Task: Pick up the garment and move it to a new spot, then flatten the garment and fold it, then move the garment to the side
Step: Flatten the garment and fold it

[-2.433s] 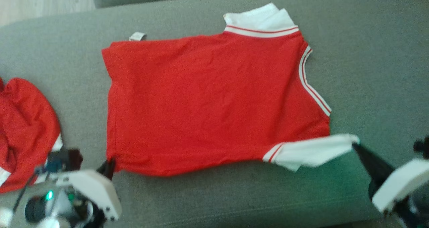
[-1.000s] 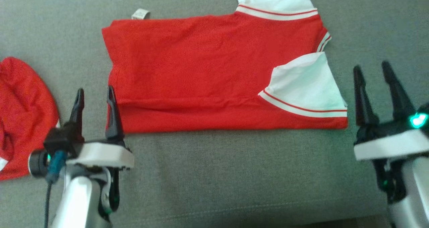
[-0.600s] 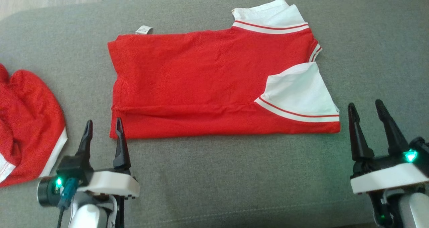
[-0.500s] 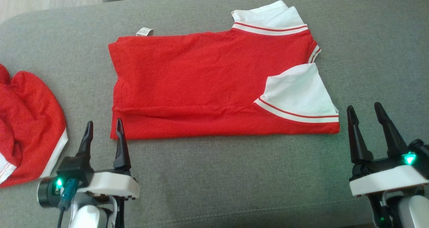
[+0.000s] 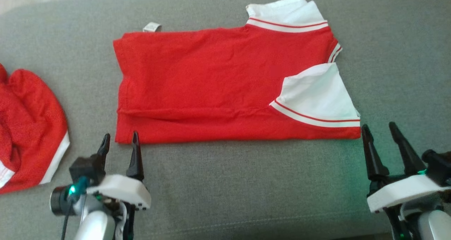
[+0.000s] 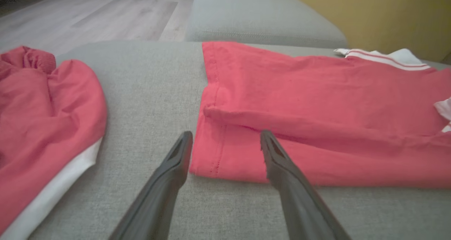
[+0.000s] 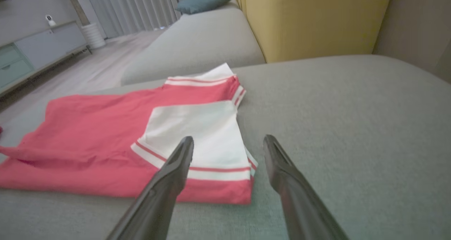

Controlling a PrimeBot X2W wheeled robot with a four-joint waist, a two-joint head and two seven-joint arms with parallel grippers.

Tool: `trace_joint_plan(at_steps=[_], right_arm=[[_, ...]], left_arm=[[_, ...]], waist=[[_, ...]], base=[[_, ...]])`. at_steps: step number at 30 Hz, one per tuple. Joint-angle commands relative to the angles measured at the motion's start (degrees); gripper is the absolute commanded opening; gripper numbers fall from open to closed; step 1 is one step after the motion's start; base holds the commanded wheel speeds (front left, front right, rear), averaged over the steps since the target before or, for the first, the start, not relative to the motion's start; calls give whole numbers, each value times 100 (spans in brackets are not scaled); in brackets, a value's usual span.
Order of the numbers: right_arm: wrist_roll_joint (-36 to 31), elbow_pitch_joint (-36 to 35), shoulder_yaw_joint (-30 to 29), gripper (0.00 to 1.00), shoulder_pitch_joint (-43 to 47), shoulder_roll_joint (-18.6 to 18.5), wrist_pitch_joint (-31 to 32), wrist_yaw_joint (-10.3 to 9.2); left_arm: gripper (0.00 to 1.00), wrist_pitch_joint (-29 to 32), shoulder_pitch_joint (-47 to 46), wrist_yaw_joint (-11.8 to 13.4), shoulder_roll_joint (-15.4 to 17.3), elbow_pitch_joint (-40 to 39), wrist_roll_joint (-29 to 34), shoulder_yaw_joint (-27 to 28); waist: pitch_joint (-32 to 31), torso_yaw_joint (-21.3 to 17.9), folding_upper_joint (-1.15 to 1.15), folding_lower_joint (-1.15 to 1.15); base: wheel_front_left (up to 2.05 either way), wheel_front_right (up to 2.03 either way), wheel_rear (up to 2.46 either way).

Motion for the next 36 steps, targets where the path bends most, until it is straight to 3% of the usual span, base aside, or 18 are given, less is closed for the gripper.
trace_joint_plan(at_steps=[1, 15, 16, 17, 18, 19, 20, 27, 36], right_arm=[[-3, -25, 107, 100, -221, -179, 62, 40], [439, 1296, 535, 100, -1120, -457, 725, 40], [490, 1370, 583, 100, -1164, -467, 799, 40], [544, 1441, 633, 100, -1202, -475, 882, 40], [607, 1496, 681, 94, -1233, -478, 956, 40], [671, 1535, 725, 37, -1258, -481, 1018, 40], [736, 1547, 758, 0, -1280, -483, 1034, 40], [1025, 1360, 759, 0, -1112, -538, 916, 40], [1081, 733, 439, 0, -157, -444, 1137, 40]], left_arm=[[100, 50, -348, -38, 84, -34, -63, 222], [100, 452, -1040, -404, 74, 953, -605, 329], [93, 492, -1049, -423, 70, 983, -621, 309], [55, 542, -1051, -456, 57, 1016, -665, 298], [24, 583, -1054, -490, 51, 1040, -697, 282], [0, 626, -1053, -521, 47, 1061, -722, 262], [0, 661, -1046, -542, 45, 1073, -744, 248], [0, 591, -841, -466, 143, 841, -664, 200], [0, 737, -103, -302, 331, 307, -693, 247]], waist=[[117, -11, 0, 0], [639, 52, 0, 0], [653, 60, 0, 0], [665, 66, 0, 0], [675, 71, 0, 0], [680, 76, 0, 0], [680, 78, 0, 0], [510, 75, 0, 0], [71, 18, 0, 0]], base=[[0, 0, 0], [0, 0, 0], [0, 0, 0], [0, 0, 0], [0, 0, 0], [0, 0, 0], [0, 0, 0], [0, 0, 0], [0, 0, 0]])
